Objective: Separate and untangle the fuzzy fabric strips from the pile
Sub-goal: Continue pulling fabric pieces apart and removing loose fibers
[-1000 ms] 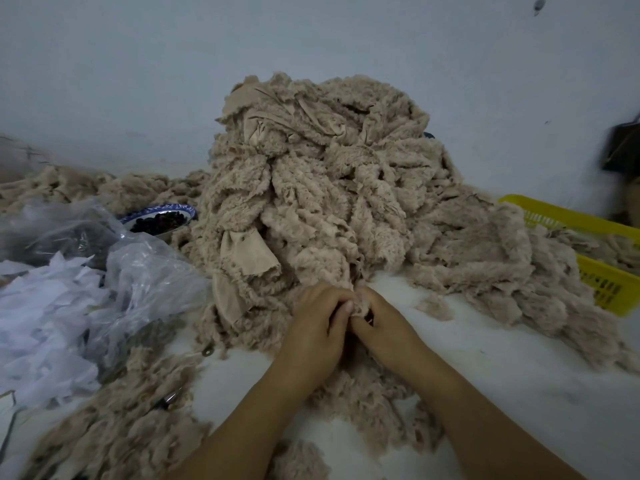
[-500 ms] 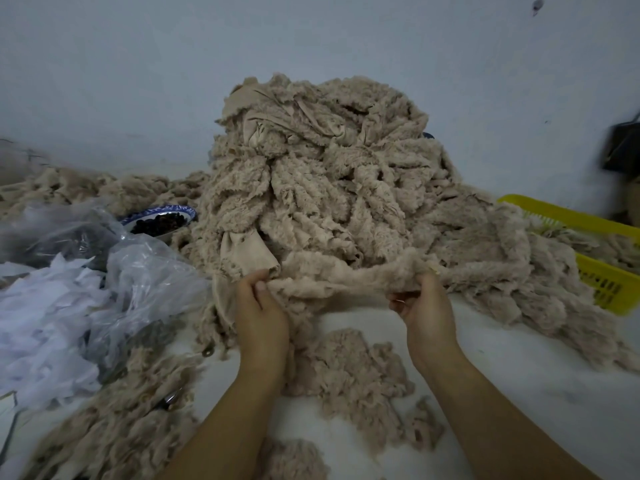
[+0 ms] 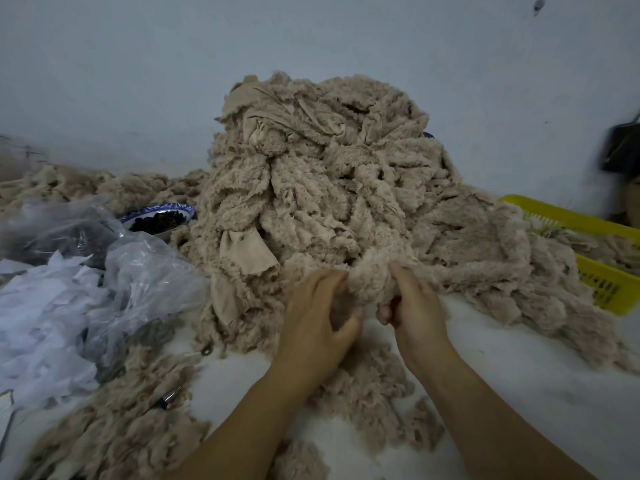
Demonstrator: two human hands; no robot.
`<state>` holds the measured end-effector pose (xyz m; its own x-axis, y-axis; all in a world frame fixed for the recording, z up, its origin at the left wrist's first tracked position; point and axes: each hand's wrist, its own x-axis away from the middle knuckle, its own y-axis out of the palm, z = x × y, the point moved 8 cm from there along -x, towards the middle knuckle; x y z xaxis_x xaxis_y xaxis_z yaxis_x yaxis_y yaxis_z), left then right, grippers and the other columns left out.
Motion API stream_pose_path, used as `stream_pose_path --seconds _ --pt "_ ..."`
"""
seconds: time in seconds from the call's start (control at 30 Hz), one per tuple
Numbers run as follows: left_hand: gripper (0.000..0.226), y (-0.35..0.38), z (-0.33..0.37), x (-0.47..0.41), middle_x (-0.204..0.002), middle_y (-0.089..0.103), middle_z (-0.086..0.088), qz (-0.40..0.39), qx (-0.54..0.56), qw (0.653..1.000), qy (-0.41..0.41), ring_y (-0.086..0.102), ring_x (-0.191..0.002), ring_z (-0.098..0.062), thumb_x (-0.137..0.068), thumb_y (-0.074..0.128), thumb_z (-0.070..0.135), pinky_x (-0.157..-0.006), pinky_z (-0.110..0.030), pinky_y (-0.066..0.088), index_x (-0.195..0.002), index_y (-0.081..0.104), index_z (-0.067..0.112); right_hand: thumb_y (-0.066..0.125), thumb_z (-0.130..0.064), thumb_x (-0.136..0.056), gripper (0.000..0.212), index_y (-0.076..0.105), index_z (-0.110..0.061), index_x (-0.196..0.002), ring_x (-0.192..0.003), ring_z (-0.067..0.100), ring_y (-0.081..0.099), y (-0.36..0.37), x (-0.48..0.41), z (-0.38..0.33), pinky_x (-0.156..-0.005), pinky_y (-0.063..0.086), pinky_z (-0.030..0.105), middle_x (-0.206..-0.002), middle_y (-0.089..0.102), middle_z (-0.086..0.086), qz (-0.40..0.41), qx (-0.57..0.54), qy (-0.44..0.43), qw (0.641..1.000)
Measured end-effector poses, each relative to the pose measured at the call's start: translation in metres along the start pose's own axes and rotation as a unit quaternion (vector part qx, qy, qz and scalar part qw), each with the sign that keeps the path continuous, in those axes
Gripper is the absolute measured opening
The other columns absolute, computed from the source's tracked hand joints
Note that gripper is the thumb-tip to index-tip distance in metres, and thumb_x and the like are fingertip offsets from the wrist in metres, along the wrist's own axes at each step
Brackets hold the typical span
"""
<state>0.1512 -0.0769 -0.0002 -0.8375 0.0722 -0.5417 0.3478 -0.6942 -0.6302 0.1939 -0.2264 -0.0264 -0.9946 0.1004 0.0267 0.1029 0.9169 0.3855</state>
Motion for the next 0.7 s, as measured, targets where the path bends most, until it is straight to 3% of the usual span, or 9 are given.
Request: stream_pose_path --seconds 0.1,0.23,0.3,0.37,0.47,0.57,0.63,0.7 --pt "0.054 0.019 -0.024 0.004 -0.132 0.044 0.007 -0.075 -0.082 0.993 -0.048 0.045 -0.118 -0.011 -0.094 0.058 0.03 -0.098 -0.027 0.04 -0.145 0.043 0.022 0.057 -0.03 -0.098 0.042 0.056 -0.02 -0.058 -0.04 0.015 0.042 0.006 0.002 0.002 -0.043 0.038 0.027 -0.05 0.041 0.001 -0.016 0.016 0.002 1.0" --pt "0.029 -0.007 -0.055 0.003 -0.121 0.055 -0.001 0.034 -0.015 0.988 -0.148 0.055 -0.103 -0.017 -0.099 0.05 0.011 -0.084 -0.028 0.044 -0.125 0.062 0.013 0.055 -0.041 -0.096 0.035 0.05 -0.016 -0.072 -0.065 0.021 0.041 -0.027 -0.003 -0.002 -0.064 0.035 0.036 -0.07 0.043 0.007 0.125 0.11 -0.004 0.986" --pt "0.024 -0.023 -0.068 0.006 -0.109 0.06 0.0 0.114 0.064 0.968 -0.215 0.058 -0.095 -0.013 -0.1 0.046 0.011 -0.074 -0.023 0.043 -0.116 0.064 0.015 0.053 -0.037 -0.097 0.037 0.041 -0.016 -0.069 -0.063 0.021 0.034 -0.04 -0.004 -0.006 -0.063 0.03 0.036 -0.066 0.037 0.007 0.161 0.109 -0.021 0.981" --pt "0.023 -0.04 -0.084 0.013 -0.098 0.063 -0.001 0.21 0.157 0.92 -0.29 0.061 -0.088 -0.006 -0.102 0.04 0.015 -0.067 -0.02 0.046 -0.104 0.063 0.02 0.053 -0.035 -0.097 0.043 0.032 -0.019 -0.064 -0.054 0.019 0.025 -0.046 -0.004 -0.008 -0.058 0.023 0.035 -0.057 0.029 0.002 0.185 0.1 -0.021 0.977" --pt "0.027 -0.052 -0.106 0.025 -0.112 0.064 -0.001 0.315 0.278 0.83 -0.367 0.06 -0.104 -0.02 -0.104 0.038 0.018 -0.089 -0.035 0.05 -0.101 0.063 0.028 0.053 -0.034 -0.098 0.047 0.026 -0.02 -0.062 -0.052 0.017 0.019 -0.046 -0.003 -0.008 -0.058 0.018 0.036 -0.056 0.022 0.0 0.188 0.102 -0.015 0.977" --pt "0.027 -0.05 -0.117 0.032 -0.123 0.064 -0.008 0.367 0.394 0.744 -0.397 0.061 -0.114 -0.029 -0.105 0.039 0.016 -0.1 -0.046 0.051 -0.118 0.063 0.017 0.054 -0.034 -0.097 0.048 0.024 -0.018 -0.063 -0.052 0.017 0.016 -0.04 -0.002 -0.008 -0.058 0.018 0.037 -0.057 0.019 0.001 0.176 0.125 -0.021 0.976" --pt "0.025 -0.053 -0.121 0.035 -0.127 0.061 -0.009 0.391 0.429 0.707 -0.404 0.059 -0.118 -0.03 -0.106 0.038 0.018 -0.103 -0.047 0.049 -0.12 0.059 0.015 0.053 -0.035 -0.097 0.048 0.024 -0.018 -0.063 -0.05 0.017 0.016 -0.041 -0.001 -0.009 -0.056 0.018 0.035 -0.054 0.02 -0.001 0.184 0.139 -0.026 0.973" --pt "0.022 -0.058 -0.121 0.034 -0.127 0.06 -0.006 0.4 0.444 0.695 -0.401 0.058 -0.118 -0.028 -0.105 0.038 0.02 -0.104 -0.047 0.048 -0.104 0.059 0.026 0.052 -0.035 -0.098 0.048 0.025 -0.018 -0.063 -0.048 0.016 0.016 -0.046 -0.002 -0.01 -0.054 0.017 0.033 -0.053 0.02 -0.001 0.196 0.155 -0.034 0.968"
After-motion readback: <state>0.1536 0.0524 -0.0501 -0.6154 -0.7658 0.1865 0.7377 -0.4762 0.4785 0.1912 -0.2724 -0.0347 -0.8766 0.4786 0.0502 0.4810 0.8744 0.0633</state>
